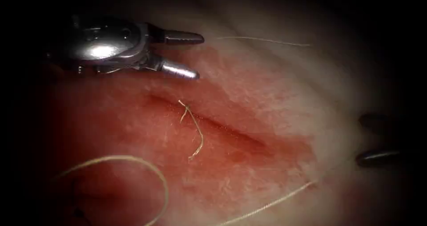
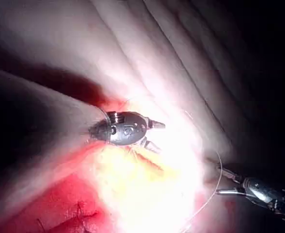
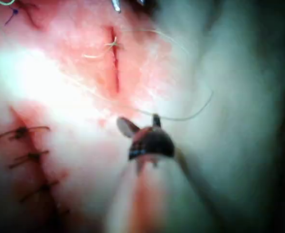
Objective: Wound Closure
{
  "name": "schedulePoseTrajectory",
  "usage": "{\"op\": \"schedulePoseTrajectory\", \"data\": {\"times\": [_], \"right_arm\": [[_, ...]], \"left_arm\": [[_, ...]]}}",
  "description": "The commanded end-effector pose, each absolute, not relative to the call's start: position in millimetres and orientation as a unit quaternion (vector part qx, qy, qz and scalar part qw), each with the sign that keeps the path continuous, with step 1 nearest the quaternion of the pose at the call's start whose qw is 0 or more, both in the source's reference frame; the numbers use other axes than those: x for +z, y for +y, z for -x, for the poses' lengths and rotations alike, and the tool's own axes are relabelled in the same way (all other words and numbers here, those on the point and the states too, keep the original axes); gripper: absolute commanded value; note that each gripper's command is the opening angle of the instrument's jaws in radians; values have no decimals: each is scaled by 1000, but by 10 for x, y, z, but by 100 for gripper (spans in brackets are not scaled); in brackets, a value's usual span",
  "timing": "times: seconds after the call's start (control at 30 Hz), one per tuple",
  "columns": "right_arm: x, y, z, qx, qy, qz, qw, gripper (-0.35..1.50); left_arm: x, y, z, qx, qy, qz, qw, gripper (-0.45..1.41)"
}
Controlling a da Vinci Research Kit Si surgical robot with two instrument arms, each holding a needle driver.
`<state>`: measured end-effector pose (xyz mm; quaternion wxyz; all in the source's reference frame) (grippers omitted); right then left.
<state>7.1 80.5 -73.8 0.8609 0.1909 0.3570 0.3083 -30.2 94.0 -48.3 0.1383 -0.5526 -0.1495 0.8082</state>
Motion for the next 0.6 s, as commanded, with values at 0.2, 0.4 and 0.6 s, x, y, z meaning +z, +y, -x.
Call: {"op": "schedulePoseTrajectory", "data": {"times": [0.2,0.4,0.6], "right_arm": [[-749,780,-58,244,299,-247,889,133],[-756,796,-40,124,179,-177,960,131],[-780,857,-39,212,252,-78,941,140]], "left_arm": [[-478,908,309,843,-127,517,85,50],[-494,882,297,851,-115,509,55,50],[-507,864,295,867,-82,491,-7,50]]}}
